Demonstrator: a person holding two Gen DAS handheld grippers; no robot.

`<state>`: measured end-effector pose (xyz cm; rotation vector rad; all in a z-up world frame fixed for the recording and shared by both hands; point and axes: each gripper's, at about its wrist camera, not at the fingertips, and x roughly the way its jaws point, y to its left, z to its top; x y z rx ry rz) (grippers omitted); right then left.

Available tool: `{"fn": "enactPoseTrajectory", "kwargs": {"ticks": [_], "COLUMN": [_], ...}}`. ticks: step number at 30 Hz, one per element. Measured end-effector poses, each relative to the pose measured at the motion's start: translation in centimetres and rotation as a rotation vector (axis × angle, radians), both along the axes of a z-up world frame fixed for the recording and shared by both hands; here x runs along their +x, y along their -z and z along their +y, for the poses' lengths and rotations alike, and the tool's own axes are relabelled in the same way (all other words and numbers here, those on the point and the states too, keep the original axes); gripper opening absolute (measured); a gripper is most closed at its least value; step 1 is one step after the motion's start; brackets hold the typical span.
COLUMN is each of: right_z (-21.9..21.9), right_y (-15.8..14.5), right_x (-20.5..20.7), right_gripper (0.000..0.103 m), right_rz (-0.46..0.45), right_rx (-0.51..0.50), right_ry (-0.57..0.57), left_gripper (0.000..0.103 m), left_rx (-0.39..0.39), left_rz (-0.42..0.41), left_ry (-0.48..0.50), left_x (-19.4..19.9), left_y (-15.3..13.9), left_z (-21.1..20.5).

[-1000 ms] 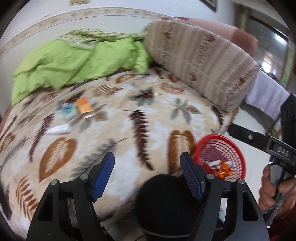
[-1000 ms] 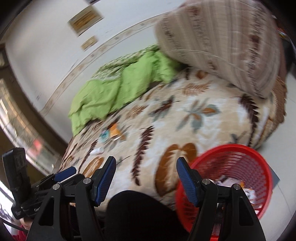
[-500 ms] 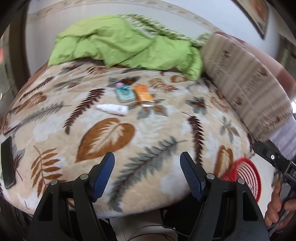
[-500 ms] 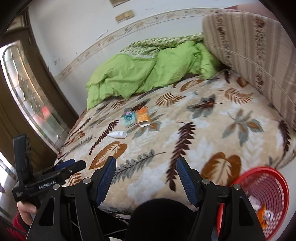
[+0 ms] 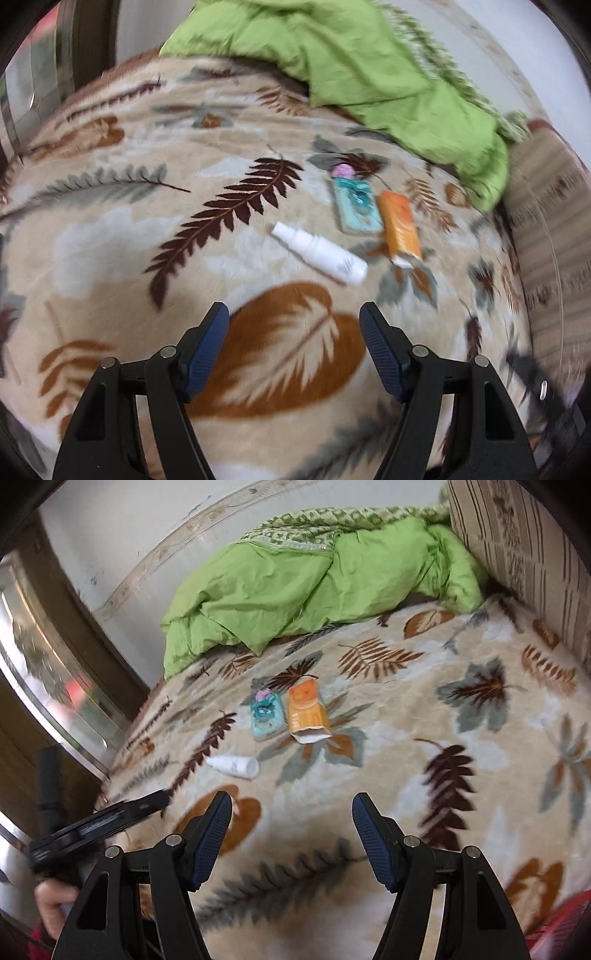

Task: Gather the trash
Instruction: 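Move both open tools back over the spray bottle and orange box, then close the left tool on the white spray bottle while the right tool closes on the orange box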

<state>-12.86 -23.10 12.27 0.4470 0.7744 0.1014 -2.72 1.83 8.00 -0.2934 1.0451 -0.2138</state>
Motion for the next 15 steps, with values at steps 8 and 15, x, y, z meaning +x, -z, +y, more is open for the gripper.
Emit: {"fn": "enactPoseTrajectory", "kwargs": {"ticks": [8,15], "right_z": [-1.7,-3.8], "right_y": [2.1,2.5], "right_x": [1.0,1.9], "right_gripper": [0.071,0.071], "right_rz": [0.028,0.035], "right_rx": [0.015,0.015], "right_ry": [0.019,0.039], "left_gripper": [0.065,0.049], "left_rx": [-0.003,0.111], "left_rz": [0.127,0.084], "left_ry": [-0.100,-0.064], "left_x": [6.6,8.9], "left_y": [4.2,5.5], "left_z": [-3.9,-6.0]}}
